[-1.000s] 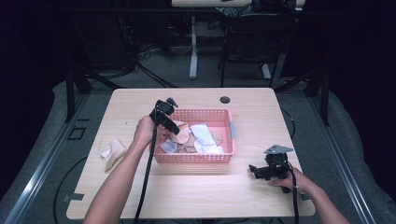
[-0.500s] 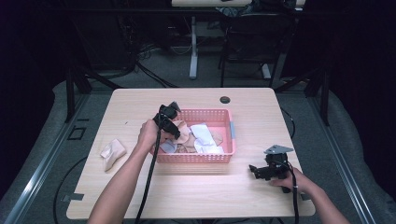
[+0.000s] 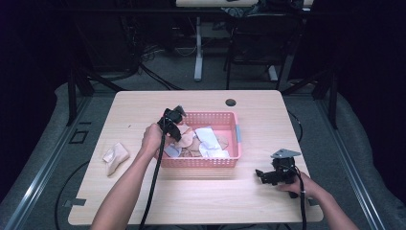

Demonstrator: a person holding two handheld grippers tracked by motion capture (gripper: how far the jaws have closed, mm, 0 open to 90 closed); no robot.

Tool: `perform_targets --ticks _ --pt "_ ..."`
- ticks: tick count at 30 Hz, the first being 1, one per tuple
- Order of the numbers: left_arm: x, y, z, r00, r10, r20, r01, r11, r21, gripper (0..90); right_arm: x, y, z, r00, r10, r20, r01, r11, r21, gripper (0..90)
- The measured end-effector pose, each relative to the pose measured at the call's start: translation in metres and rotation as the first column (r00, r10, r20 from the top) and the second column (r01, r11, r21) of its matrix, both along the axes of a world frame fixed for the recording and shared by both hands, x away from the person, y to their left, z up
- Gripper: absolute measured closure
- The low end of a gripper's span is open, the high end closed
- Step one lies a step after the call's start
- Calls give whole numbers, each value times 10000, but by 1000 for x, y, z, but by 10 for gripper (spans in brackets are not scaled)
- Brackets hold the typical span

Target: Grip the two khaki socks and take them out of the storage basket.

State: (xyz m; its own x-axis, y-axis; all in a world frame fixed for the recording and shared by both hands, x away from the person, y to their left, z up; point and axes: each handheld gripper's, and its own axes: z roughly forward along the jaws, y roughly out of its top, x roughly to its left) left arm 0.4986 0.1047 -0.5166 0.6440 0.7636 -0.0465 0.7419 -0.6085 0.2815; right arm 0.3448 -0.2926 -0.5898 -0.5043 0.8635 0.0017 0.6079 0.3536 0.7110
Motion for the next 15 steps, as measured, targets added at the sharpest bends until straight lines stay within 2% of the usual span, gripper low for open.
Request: perform_targets --ticks 6,15 --pt "-2 3 6 9999 -46 141 48 9999 -121 854 0 0 0 10000 1 1 -1 10000 -5 0" --pt "-10 11 29 9977 -102 667 122 9995 -307 864 0 0 0 10000 3 1 -3 10000 -7 0"
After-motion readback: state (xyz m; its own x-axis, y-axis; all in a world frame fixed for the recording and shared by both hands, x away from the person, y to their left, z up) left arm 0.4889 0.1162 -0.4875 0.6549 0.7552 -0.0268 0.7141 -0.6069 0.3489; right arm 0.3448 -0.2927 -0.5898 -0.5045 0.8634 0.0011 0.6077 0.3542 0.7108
